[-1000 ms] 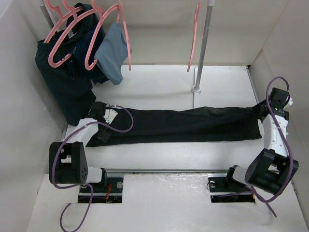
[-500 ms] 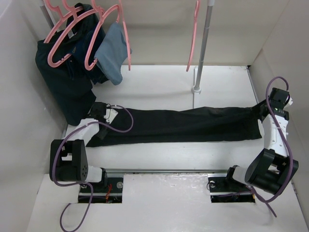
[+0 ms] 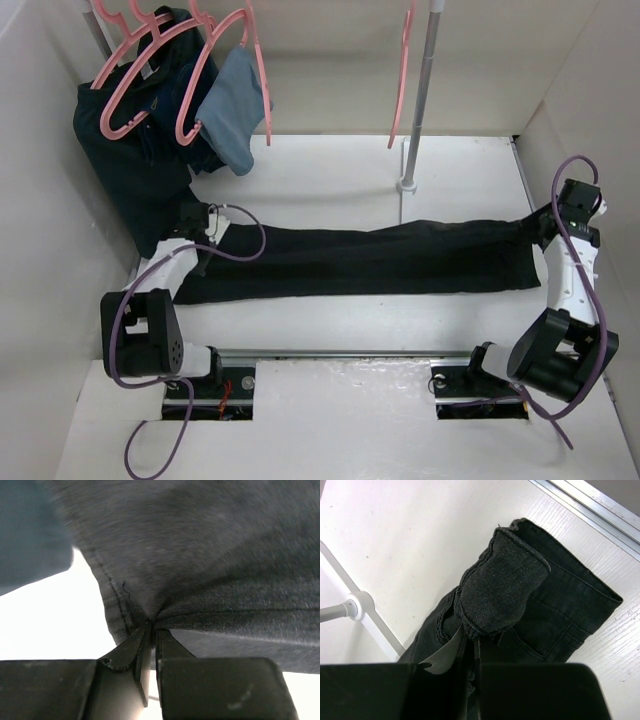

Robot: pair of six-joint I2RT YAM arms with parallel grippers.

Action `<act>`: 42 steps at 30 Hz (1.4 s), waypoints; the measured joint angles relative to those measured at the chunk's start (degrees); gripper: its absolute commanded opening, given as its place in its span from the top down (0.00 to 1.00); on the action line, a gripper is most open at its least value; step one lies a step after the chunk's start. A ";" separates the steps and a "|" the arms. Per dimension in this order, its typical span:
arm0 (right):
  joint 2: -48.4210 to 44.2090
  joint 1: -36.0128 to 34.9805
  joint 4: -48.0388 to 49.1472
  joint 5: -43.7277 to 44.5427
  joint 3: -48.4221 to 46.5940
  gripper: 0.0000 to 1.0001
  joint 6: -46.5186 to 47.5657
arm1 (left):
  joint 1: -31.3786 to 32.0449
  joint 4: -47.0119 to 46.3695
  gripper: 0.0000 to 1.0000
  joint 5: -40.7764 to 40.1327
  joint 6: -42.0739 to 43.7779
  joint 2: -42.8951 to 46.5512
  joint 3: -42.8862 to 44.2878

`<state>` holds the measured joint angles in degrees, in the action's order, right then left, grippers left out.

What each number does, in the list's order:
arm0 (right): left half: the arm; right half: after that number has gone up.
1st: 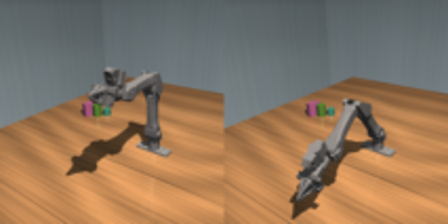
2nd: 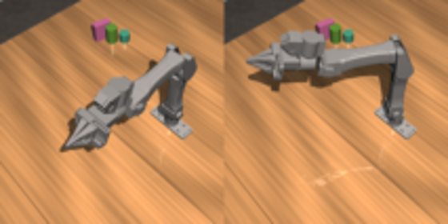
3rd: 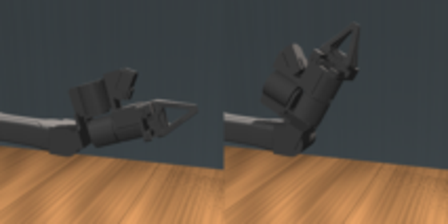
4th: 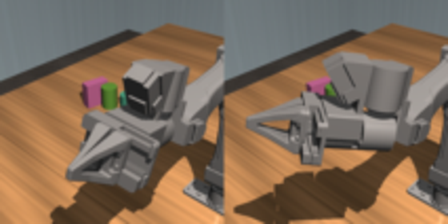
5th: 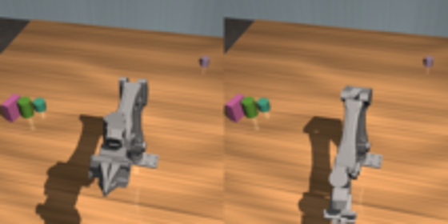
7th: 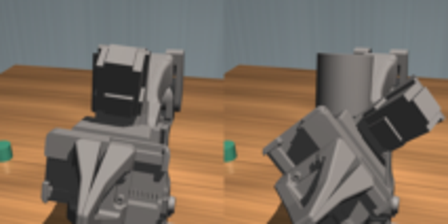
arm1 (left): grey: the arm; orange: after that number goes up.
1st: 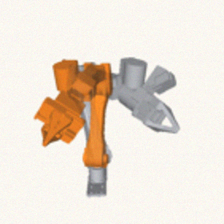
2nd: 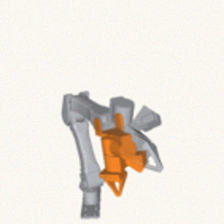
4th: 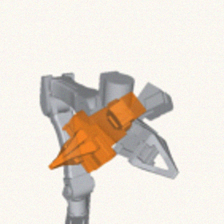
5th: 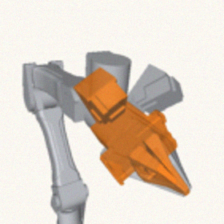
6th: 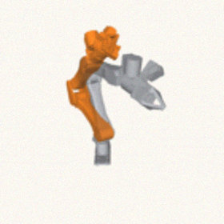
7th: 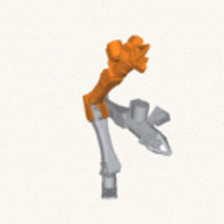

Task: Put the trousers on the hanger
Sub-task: Fold the trousers at the center of the board.

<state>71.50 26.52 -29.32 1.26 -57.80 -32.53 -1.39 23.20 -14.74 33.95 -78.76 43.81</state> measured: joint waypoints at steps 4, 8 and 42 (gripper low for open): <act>0.02 -0.09 -0.28 -0.26 -1.09 1.00 0.00 | -1.01 3.56 1.00 -0.44 -0.61 1.27 5.16; 0.15 0.72 -0.68 -0.83 -1.46 1.00 -0.09 | -1.01 7.89 1.00 -0.46 -1.05 3.56 7.78; 20.57 7.96 0.52 4.33 4.98 0.43 -7.76 | 0.17 23.43 0.36 -2.19 -4.94 5.16 1.77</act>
<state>92.07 34.48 -28.80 5.58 -52.82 -40.29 -1.21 46.63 -16.93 29.02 -73.60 45.58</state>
